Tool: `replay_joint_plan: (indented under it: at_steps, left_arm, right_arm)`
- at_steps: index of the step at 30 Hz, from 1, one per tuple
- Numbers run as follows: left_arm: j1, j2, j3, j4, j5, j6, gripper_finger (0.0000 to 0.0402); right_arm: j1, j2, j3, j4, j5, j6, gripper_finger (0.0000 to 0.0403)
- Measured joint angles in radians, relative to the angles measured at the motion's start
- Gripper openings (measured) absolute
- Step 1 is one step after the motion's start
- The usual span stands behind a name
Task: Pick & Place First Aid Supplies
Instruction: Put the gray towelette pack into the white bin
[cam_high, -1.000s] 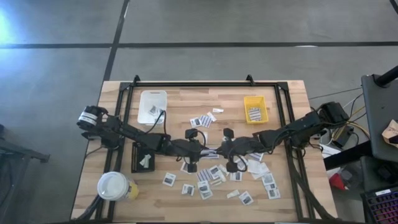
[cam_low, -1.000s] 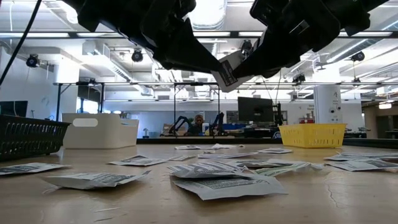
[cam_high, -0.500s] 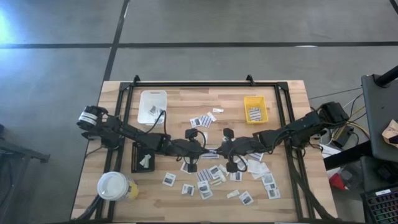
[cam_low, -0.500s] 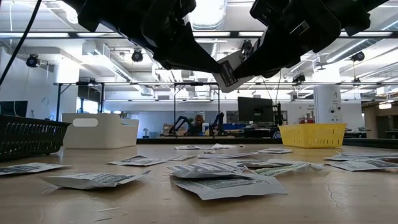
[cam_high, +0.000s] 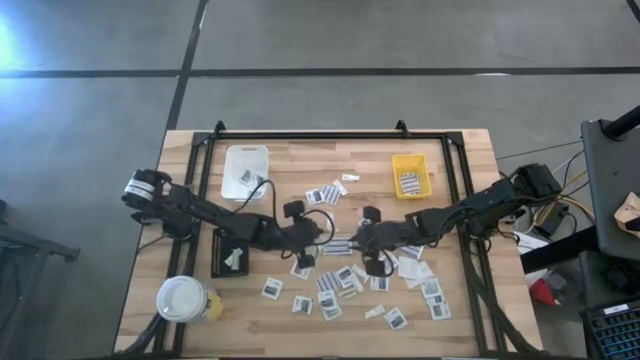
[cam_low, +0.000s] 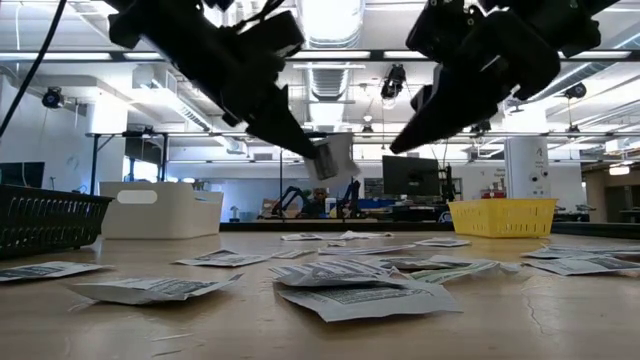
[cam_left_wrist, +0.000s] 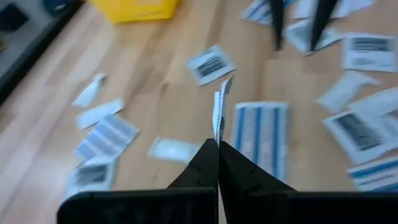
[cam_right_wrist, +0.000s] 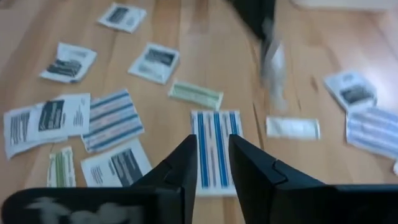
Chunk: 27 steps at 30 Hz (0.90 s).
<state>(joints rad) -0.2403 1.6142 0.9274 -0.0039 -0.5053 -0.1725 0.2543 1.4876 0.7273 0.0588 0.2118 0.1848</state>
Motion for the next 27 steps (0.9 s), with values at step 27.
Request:
replay_joint_plan:
  at_steps: [27]
  left_arm:
    - [0.125,-0.326,0.000,-0.806,-0.466,-0.588,0.0000]
  right_arm:
    - [0.003,0.000,-0.001,-0.054,-0.003,0.051,0.0063]
